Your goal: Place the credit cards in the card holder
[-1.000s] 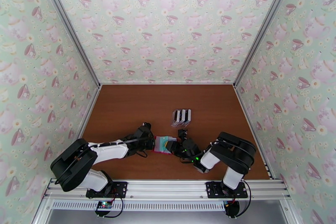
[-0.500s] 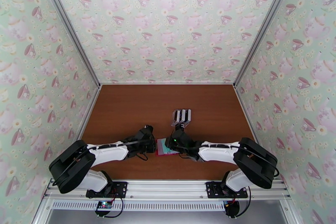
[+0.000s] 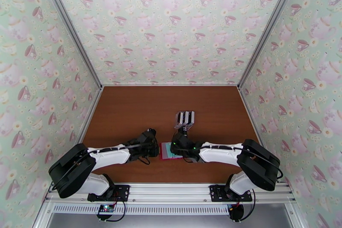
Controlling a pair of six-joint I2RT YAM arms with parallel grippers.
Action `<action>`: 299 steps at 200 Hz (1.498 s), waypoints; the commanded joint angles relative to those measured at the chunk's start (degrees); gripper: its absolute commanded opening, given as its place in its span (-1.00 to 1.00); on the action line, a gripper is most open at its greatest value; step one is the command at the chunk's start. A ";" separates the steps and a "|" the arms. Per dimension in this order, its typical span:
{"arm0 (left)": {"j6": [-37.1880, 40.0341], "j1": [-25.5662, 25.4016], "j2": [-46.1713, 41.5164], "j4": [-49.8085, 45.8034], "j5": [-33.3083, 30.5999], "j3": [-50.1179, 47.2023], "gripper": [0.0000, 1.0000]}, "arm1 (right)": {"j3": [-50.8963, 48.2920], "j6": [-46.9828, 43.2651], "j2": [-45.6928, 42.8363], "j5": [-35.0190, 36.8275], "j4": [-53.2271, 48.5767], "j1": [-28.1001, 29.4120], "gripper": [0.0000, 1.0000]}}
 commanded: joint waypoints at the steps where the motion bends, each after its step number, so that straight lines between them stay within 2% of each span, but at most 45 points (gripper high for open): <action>1: -0.52 -0.29 2.07 -3.42 2.05 -0.11 -0.80 | 2.36 -1.85 2.07 1.06 -2.90 0.87 -0.20; 168: -1.96 0.45 6.40 0.65 3.28 0.45 -0.81 | 14.07 -3.70 8.57 6.89 -13.43 8.26 -0.21; 263: -2.87 0.61 7.00 2.82 4.41 -0.06 -0.84 | 16.46 -5.64 10.54 2.25 -11.25 8.53 -0.34; 282: -3.02 0.66 6.84 2.83 4.40 -0.13 -0.84 | 16.66 -5.90 10.23 3.07 -12.53 8.50 -0.32; 299: -2.99 0.79 6.55 2.55 4.29 -0.15 -0.84 | 16.76 -5.91 8.96 5.30 -15.06 8.54 -0.23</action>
